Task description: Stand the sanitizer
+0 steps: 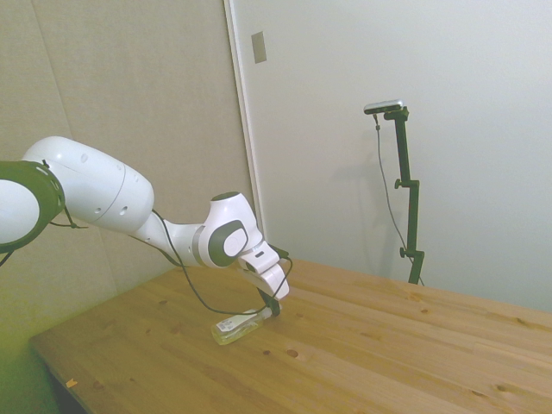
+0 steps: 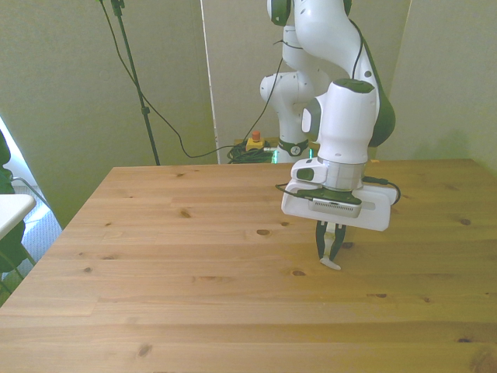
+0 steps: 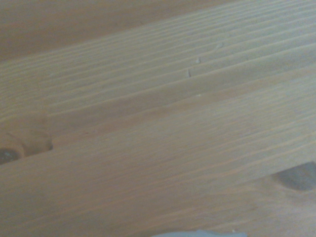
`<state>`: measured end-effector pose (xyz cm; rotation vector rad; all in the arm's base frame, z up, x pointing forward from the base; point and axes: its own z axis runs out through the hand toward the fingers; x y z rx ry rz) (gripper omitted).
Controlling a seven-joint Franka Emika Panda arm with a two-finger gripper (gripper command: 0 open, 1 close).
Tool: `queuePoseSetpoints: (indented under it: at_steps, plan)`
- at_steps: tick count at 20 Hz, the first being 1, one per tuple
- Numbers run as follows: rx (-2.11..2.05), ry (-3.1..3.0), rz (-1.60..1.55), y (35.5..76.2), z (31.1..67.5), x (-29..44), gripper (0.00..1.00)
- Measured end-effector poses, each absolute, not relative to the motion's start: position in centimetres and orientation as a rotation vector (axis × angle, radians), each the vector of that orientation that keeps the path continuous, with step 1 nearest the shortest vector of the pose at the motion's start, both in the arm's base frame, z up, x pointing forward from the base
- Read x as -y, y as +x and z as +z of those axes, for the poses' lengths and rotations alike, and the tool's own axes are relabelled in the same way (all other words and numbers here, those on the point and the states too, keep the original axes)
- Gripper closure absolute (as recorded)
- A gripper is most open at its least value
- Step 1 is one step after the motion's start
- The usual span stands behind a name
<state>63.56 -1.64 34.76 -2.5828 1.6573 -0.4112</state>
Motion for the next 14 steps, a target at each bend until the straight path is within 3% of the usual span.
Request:
queuePoseSetpoints:
  at_steps: [5, 14]
  plan:
    - [-1.677, -2.552, -0.412, 63.3, 35.4, 2.3, 1.00]
    - [-1.719, -2.398, -0.843, 61.0, 42.5, 0.5, 1.00]
